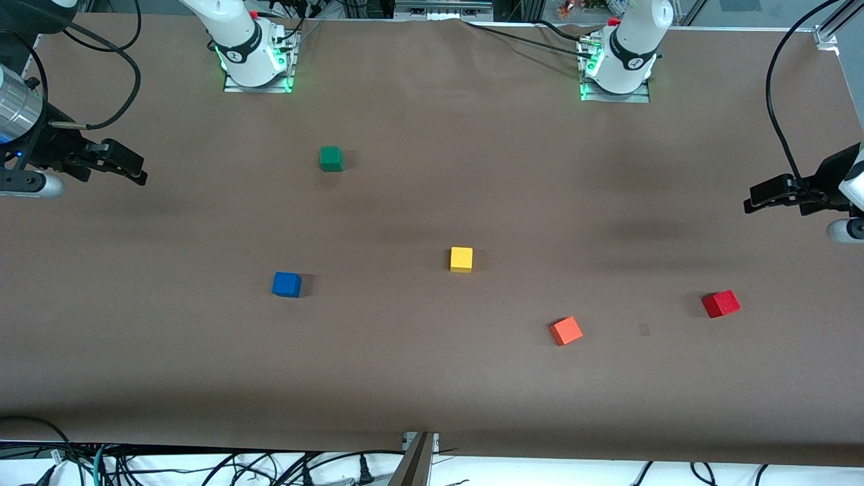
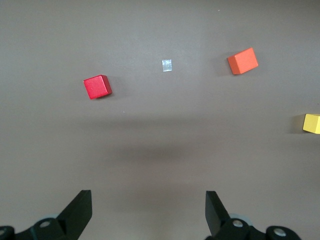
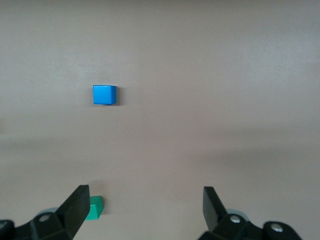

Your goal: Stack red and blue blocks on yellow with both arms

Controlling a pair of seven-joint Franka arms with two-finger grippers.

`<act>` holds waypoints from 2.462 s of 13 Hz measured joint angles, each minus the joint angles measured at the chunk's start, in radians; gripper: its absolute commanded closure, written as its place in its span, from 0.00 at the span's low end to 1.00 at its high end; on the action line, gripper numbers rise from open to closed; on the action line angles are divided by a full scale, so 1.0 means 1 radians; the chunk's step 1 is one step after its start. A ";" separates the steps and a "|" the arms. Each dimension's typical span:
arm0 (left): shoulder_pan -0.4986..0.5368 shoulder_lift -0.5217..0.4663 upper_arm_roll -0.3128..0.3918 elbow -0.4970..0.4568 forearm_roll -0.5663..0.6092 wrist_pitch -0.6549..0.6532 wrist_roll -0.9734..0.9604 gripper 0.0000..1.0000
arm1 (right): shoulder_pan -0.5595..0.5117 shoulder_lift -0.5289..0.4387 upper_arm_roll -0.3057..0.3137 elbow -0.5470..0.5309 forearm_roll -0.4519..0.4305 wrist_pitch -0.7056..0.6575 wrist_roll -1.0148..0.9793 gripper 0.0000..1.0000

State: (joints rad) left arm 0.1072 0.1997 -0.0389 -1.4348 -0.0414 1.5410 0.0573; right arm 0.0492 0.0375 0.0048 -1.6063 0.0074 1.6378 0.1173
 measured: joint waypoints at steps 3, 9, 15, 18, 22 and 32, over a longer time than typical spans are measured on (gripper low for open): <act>0.000 0.001 0.001 0.000 0.000 0.000 0.000 0.00 | 0.000 0.000 0.000 0.000 0.000 0.000 0.000 0.00; 0.008 0.054 0.031 0.021 0.001 0.027 -0.004 0.00 | 0.000 0.000 0.000 0.000 0.000 0.001 0.000 0.00; 0.048 0.302 0.046 0.064 0.082 0.190 -0.004 0.00 | 0.000 0.000 -0.001 0.002 0.000 0.003 0.000 0.00; 0.094 0.402 0.049 0.065 0.083 0.296 -0.008 0.00 | 0.000 0.000 -0.002 0.003 0.000 0.003 0.000 0.00; 0.152 0.495 0.047 0.032 0.052 0.430 -0.030 0.00 | -0.001 0.000 -0.002 0.004 0.000 0.003 0.000 0.00; 0.143 0.535 0.035 -0.107 0.051 0.725 -0.112 0.00 | -0.003 0.000 -0.003 0.004 0.000 0.003 0.000 0.00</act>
State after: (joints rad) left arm 0.2506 0.7344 -0.0037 -1.5415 0.0096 2.2657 -0.0549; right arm 0.0466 0.0377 0.0020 -1.6022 0.0074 1.6412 0.1172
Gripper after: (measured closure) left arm 0.000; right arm 0.000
